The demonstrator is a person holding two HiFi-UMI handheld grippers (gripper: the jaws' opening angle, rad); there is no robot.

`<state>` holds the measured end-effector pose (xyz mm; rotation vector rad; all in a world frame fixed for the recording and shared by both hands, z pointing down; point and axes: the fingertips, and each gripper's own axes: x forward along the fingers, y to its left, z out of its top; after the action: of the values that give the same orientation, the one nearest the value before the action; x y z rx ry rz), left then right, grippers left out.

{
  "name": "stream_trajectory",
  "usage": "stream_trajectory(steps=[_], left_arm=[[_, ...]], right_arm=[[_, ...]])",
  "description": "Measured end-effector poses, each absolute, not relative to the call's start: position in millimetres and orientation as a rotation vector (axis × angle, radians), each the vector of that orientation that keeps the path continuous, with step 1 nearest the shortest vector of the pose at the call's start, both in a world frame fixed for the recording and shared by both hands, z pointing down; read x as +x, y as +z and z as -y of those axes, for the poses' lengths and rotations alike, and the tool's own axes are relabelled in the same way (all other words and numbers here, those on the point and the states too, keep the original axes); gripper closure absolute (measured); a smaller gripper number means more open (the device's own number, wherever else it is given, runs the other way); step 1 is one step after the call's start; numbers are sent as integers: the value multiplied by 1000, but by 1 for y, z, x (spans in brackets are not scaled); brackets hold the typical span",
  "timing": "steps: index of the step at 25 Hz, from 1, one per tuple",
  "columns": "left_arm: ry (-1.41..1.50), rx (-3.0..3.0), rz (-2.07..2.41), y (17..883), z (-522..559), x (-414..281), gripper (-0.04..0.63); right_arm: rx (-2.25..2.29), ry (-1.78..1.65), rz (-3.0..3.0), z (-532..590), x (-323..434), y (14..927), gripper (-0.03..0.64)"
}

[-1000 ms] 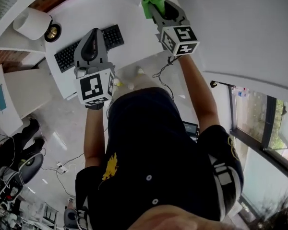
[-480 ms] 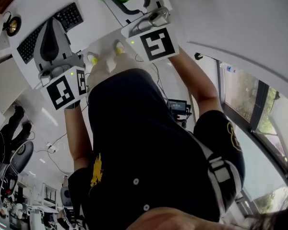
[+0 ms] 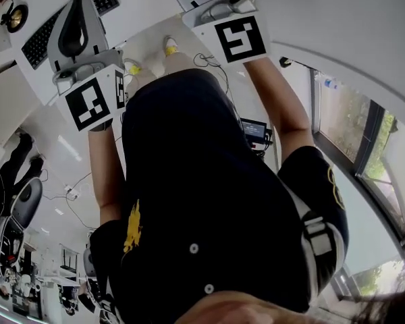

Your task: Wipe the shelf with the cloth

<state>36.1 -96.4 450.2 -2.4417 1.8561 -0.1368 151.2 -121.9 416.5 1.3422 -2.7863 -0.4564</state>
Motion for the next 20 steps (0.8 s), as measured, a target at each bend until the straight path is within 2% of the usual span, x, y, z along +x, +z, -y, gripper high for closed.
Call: stream_trajectory(steps=[11,20], left_arm=[[-116,-2402,-1869,437,111,-17,577],[-109,-2383,-1868,428,134,-31,577]], right_arm=[[1289,-494,2846,135,89,401,479],[1270,-522,2893,156,65,389,479]])
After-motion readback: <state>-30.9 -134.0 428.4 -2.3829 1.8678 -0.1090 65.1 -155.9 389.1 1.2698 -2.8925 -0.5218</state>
